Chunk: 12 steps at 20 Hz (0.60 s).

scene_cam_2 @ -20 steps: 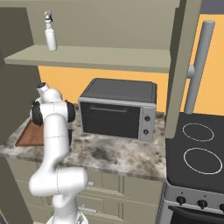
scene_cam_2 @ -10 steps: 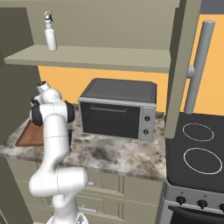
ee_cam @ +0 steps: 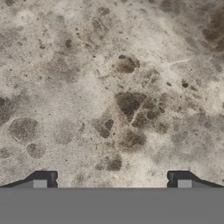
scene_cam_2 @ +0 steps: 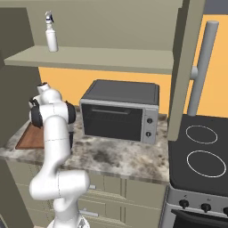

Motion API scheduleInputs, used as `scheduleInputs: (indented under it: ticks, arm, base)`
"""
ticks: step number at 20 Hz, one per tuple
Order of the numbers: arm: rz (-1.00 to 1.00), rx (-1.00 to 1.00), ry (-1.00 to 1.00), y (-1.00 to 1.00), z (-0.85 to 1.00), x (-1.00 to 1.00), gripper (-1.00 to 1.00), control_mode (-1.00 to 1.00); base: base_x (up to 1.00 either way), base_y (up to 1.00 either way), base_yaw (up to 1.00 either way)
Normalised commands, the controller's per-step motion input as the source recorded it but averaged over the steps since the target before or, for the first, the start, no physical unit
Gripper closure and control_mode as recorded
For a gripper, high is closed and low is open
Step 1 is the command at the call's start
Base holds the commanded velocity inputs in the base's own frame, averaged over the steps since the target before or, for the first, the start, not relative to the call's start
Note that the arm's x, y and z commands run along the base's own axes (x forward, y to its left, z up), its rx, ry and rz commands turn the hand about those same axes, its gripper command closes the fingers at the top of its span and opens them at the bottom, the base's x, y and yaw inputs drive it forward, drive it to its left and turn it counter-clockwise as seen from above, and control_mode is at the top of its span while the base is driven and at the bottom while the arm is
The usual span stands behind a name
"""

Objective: Move the cutting board and knife to the sink. Then move spray from the cabinet to the counter.

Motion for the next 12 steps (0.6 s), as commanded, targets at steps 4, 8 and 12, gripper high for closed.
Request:
scheduleInputs:
  ticks: [4, 8, 12]
  arm:
    - [0.00, 0.00, 0.02, 0.00, -0.41, -0.60, -1.00, -1.00]
    - [0.00, 0.00, 0.04, 0.00, -0.43, -0.65, -1.00, -1.00]
    - [0.01, 0.00, 0.04, 0.00, -0.44, -0.71, -1.00, -1.00]
  base:
    - [0.00, 0.00, 0.00]
    - [0.00, 0.00, 0.00]
    - [0.00, 0.00, 0.00]
